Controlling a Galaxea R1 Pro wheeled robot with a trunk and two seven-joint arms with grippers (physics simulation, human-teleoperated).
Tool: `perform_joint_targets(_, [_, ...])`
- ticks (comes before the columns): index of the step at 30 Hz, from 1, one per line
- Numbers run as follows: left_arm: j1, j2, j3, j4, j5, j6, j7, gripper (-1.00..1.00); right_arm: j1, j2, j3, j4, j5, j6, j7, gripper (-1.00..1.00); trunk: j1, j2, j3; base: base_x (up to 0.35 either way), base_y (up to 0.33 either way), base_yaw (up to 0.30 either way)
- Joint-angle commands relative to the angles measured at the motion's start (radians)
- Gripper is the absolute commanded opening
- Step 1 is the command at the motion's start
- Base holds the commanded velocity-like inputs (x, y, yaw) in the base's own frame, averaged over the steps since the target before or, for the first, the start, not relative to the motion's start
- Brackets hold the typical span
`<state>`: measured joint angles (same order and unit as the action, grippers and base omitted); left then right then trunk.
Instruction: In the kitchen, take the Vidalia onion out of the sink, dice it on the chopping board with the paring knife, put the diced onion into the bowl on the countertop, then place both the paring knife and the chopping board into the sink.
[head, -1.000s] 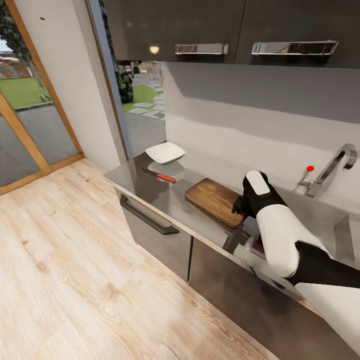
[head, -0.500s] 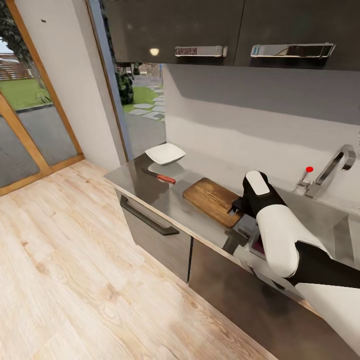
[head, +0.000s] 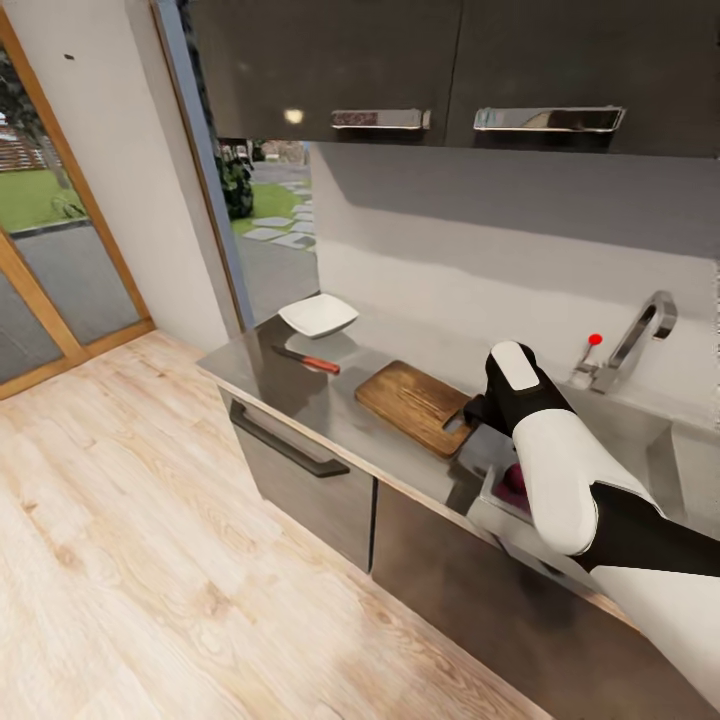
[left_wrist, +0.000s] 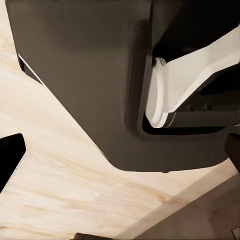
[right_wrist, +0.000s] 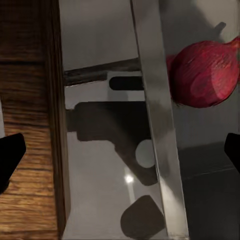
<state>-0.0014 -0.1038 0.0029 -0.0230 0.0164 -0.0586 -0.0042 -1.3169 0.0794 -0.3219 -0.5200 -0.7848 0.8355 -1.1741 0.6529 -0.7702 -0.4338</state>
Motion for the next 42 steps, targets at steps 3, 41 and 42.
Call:
perform_joint_targets(3, [0.0, 0.0, 0.0, 0.0, 0.001, -0.003, 0.0, 1.0, -0.001, 0.001, -0.005, -0.002, -0.004, 0.007, -0.007, 1.0, 0.0, -0.001, 0.003, 0.0, 0.236, -0.1])
perform_joint_targets(41, [0.0, 0.006, -0.001, 0.0, 0.002, -0.003, 0.0, 1.0, -0.001, -0.019, 0.006, -0.231, -0.004, 0.175, 0.056, 1.0, 0.0, -0.001, 0.005, 0.0, 0.23, -0.032])
perform_joint_targets(42, [0.0, 0.006, -0.001, 0.0, 0.002, -0.003, 0.0, 1.0, -0.001, -0.019, 0.006, -0.231, -0.004, 0.175, 0.056, 1.0, 0.0, -0.001, 0.005, 0.0, 0.173, -0.272])
